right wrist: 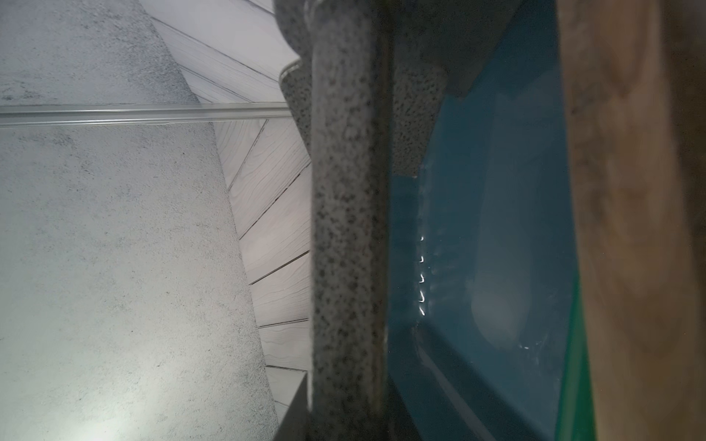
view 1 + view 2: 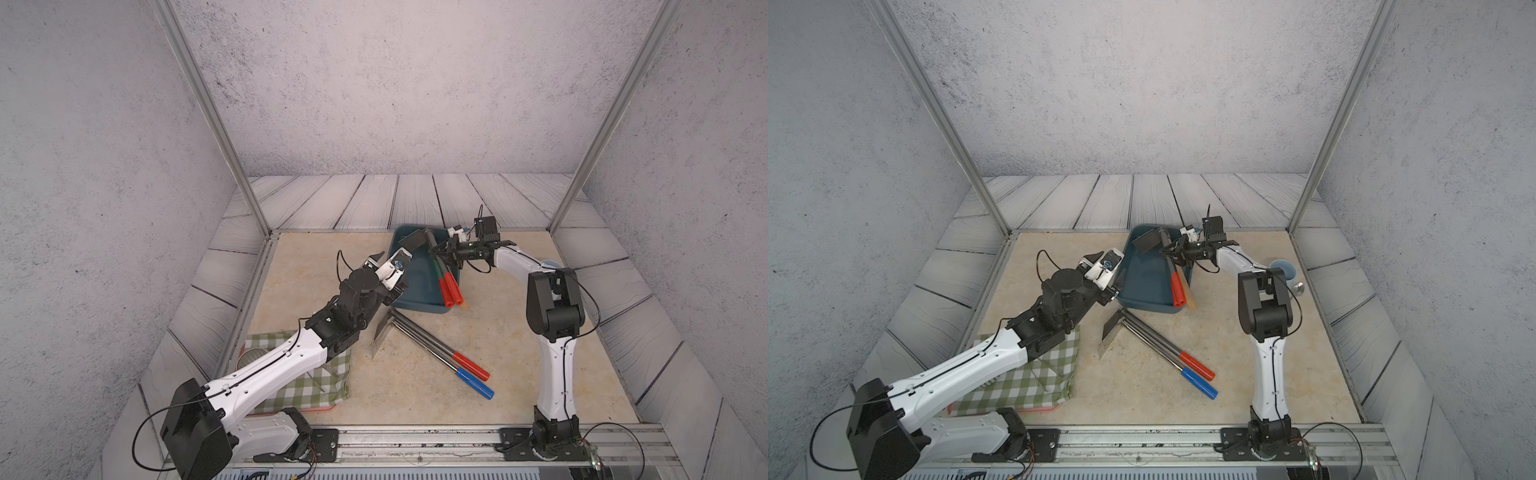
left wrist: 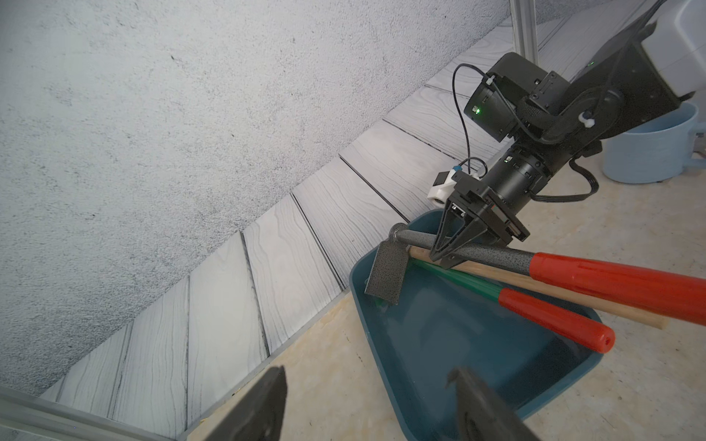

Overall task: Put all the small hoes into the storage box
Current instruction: Pick up the hoe from the center of the board, then place the hoe in the storage box.

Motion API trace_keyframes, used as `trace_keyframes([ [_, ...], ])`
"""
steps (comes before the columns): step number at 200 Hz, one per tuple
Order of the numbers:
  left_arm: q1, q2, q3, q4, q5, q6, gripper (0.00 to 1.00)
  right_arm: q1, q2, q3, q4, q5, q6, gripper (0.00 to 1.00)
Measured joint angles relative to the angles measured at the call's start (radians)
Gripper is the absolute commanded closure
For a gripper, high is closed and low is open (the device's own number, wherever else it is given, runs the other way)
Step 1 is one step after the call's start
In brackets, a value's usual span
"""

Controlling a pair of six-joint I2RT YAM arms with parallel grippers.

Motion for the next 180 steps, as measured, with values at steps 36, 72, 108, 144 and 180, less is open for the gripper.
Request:
trace_keyframes([
  [36, 0.006, 0.016, 0.000, -0.012, -0.012, -0.023, 0.28, 0.000, 0.034, 0.002, -0.014, 0.007, -0.006, 1.00],
  [72, 0.016, 0.018, 0.000, -0.013, -0.017, -0.035, 0.28, 0.009, 0.069, 0.012, -0.009, 0.010, -0.009, 1.00],
  [108, 0.018, 0.018, 0.000, -0.015, -0.016, -0.042, 0.28, 0.016, 0.081, 0.011, 0.057, 0.021, 0.048, 1.00],
  [144, 0.018, 0.019, 0.000, -0.017, -0.013, -0.050, 0.28, 0.030, 0.091, 0.011, 0.113, 0.055, 0.106, 0.97],
  [180, 0.018, 0.021, 0.000, -0.017, -0.010, -0.053, 0.28, 0.039, 0.091, 0.034, 0.060, 0.082, 0.079, 0.76],
])
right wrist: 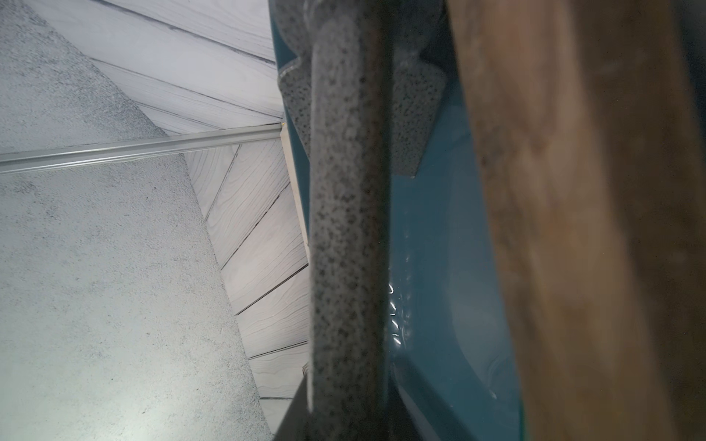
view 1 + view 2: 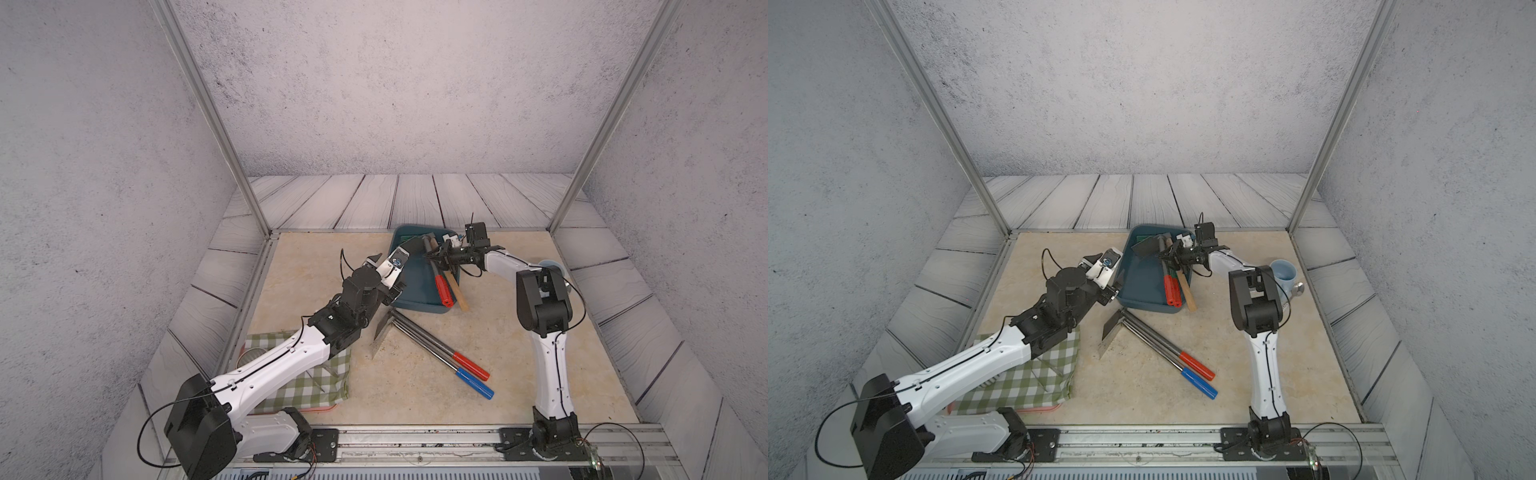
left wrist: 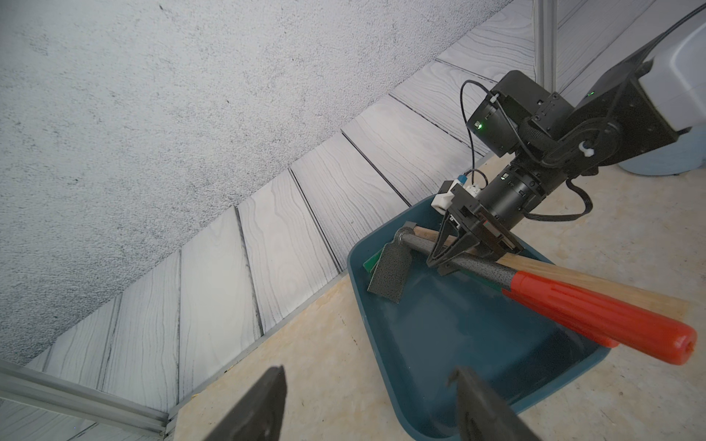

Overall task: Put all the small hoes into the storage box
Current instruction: Place the hoe in the storage box.

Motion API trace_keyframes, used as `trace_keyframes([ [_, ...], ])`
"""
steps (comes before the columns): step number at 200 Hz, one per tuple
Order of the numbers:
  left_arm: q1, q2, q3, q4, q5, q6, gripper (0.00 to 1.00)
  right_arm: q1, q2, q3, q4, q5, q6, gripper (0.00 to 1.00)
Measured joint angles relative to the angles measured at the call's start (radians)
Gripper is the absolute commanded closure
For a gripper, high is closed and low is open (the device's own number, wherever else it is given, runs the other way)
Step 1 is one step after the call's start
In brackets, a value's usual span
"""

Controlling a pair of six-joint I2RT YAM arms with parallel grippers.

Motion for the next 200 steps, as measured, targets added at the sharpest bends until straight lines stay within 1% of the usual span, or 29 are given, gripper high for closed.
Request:
trace_keyframes([
  [15, 0.000, 0.003, 0.000, 0.000, 0.000, 0.000, 0.28, 0.002, 0.000, 0.018, -0.053, 0.014, -0.040, 0.67],
  [45, 0.000, 0.010, 0.000, -0.003, 0.005, 0.000, 0.28, 0.002, 0.000, 0.072, -0.244, 0.051, -0.151, 0.52],
  [79, 0.000, 0.011, 0.000, -0.009, 0.014, -0.003, 0.28, 0.002, -0.005, 0.150, -0.444, 0.102, -0.277, 0.44],
  [104, 0.000, 0.013, 0.000, -0.015, 0.017, -0.003, 0.27, 0.002, -0.005, 0.248, -0.619, 0.166, -0.364, 0.42],
  [111, 0.000, 0.013, 0.000, -0.019, 0.018, -0.003, 0.27, 0.002, -0.005, 0.290, -0.671, 0.192, -0.391, 0.40],
  [133, 0.000, 0.015, 0.000, -0.024, 0.018, -0.003, 0.27, 0.002, -0.037, 0.362, -0.767, 0.266, -0.462, 0.39],
  [162, 0.000, 0.021, 0.000, -0.030, 0.019, -0.003, 0.27, 0.002, -0.128, 0.360, -0.841, 0.339, -0.521, 0.39],
  [200, 0.000, 0.030, 0.000, -0.040, 0.021, -0.010, 0.27, 0.011, -0.275, 0.269, -0.851, 0.423, -0.579, 0.38],
])
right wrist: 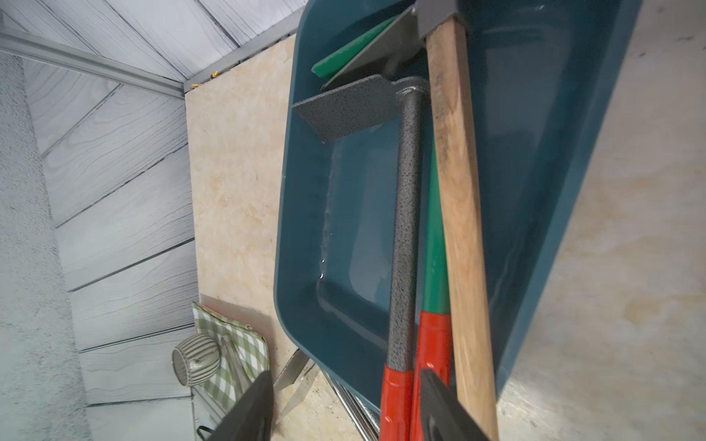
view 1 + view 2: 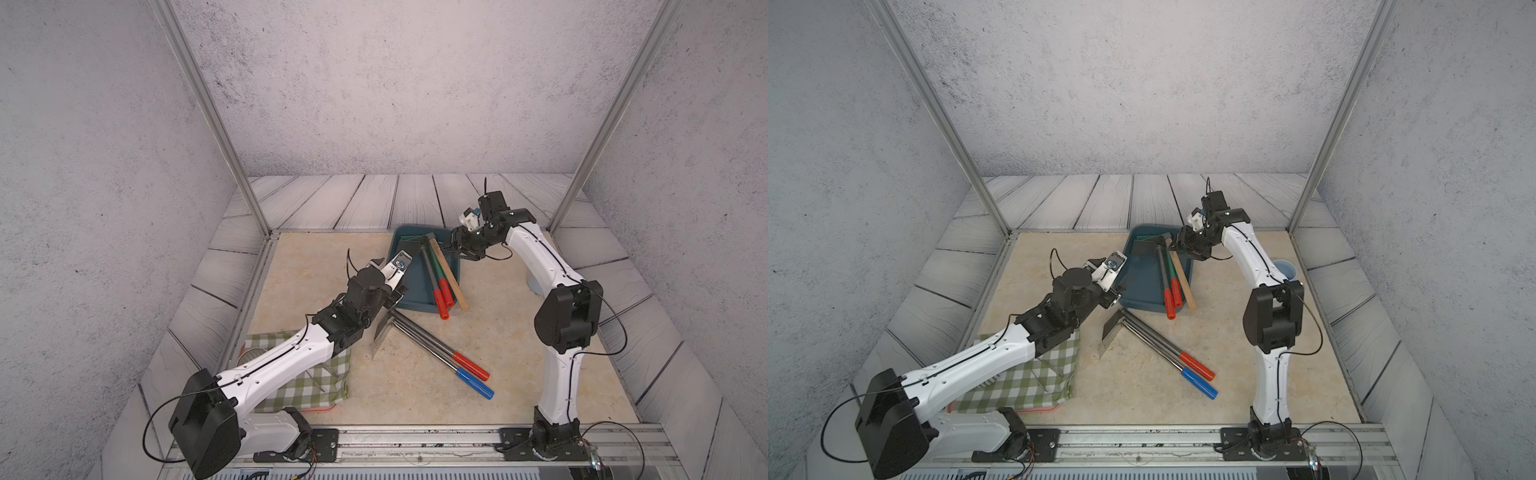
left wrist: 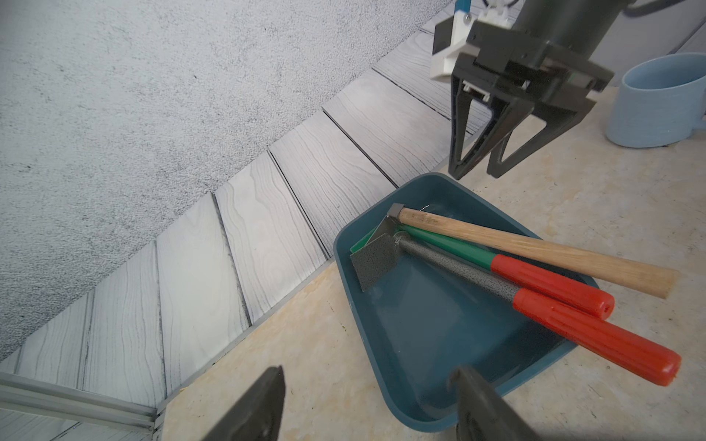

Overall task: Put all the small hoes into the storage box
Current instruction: Place the hoe in the storage box, then pick up the hoe from the center of the board.

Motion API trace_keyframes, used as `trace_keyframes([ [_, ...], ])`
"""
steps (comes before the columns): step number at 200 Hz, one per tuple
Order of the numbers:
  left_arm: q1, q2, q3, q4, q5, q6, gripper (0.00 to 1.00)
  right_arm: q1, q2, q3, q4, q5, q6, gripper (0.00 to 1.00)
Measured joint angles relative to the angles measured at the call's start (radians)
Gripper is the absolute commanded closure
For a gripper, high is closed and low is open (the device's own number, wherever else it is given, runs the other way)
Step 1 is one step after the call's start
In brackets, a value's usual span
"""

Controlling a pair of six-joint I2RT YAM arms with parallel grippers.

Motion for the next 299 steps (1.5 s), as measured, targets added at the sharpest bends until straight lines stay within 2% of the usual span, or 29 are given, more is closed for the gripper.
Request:
trace_keyframes([
  [36, 0.000, 0.020, 0.026, -0.025, -0.014, -0.031, 0.26, 0.023, -0.108, -0.119, 0.005, 0.079, -0.050, 0.39],
  [84, 0.008, 0.045, 0.085, -0.095, -0.049, -0.091, 0.25, 0.074, -0.298, -0.385, 0.060, 0.166, -0.105, 0.39],
  [161, 0.011, 0.045, 0.165, -0.239, -0.062, -0.195, 0.25, 0.140, -0.618, -0.678, 0.121, 0.195, -0.162, 0.42],
  [235, 0.024, 0.024, 0.245, -0.469, -0.023, -0.333, 0.25, 0.305, -0.661, -0.840, 0.129, 0.326, -0.200, 0.43],
  [299, 0.147, -0.009, 0.246, -0.632, 0.047, -0.418, 0.25, 0.435, -0.663, -0.872, 0.128, 0.446, -0.225, 0.45],
])
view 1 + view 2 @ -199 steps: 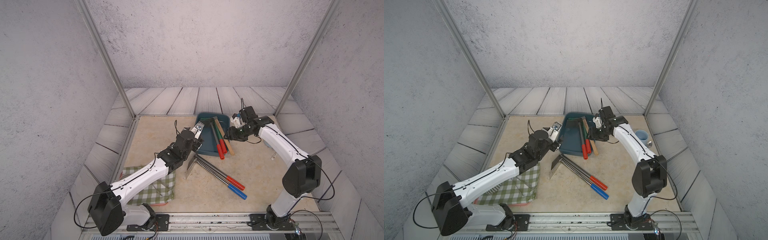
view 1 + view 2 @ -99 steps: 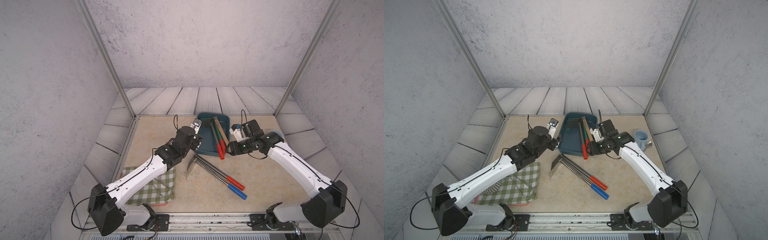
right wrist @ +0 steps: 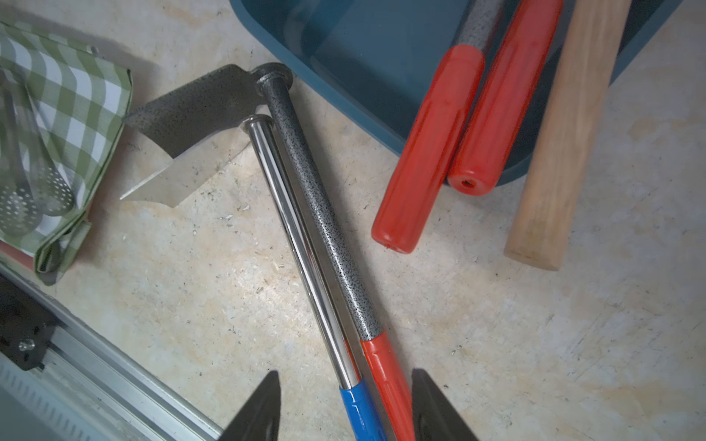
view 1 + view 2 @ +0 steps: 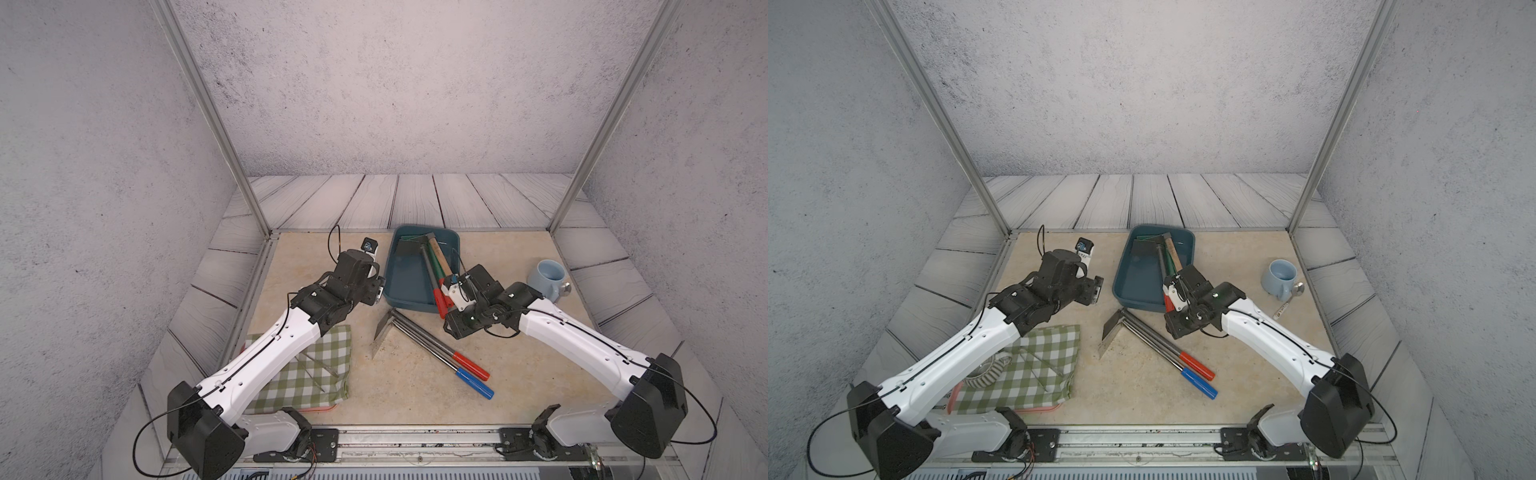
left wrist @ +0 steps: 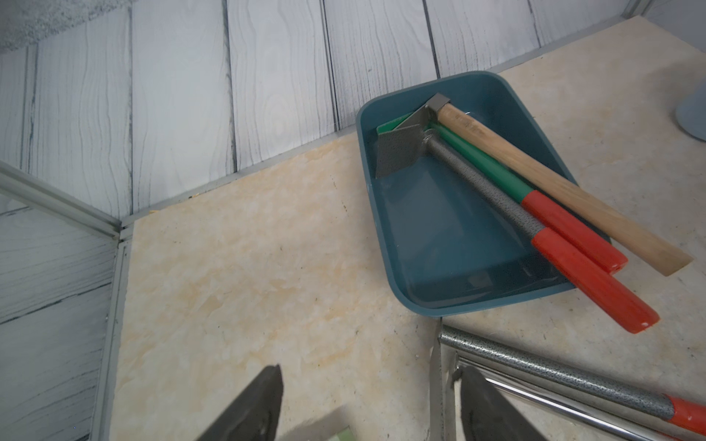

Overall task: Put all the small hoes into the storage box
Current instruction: Pick up the hoe from the center of the board.

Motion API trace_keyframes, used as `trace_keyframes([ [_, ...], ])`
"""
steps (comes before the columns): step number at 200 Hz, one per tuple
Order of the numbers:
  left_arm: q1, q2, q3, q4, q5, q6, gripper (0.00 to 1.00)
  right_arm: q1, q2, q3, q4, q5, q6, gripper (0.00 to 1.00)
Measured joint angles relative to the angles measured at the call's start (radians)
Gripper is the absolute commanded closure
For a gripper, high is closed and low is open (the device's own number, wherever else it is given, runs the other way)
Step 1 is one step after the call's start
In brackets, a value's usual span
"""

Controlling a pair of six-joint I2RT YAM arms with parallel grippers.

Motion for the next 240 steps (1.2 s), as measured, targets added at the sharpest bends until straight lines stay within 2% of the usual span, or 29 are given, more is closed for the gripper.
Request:
trace_keyframes([
  [78, 0.115, -0.013, 0.000, -0.032, 0.040, -0.033, 0.22, 0.098, 0.084, -0.061, 0.022, 0.058, 0.001, 0.45],
  [133, 0.132, -0.017, -0.002, -0.031, 0.050, -0.045, 0.22, 0.139, 0.200, -0.068, 0.064, 0.060, 0.006, 0.49],
  [240, 0.196, 0.002, -0.003, -0.038, 0.085, -0.078, 0.22, 0.185, 0.320, -0.072, 0.134, 0.066, 0.026, 0.52],
])
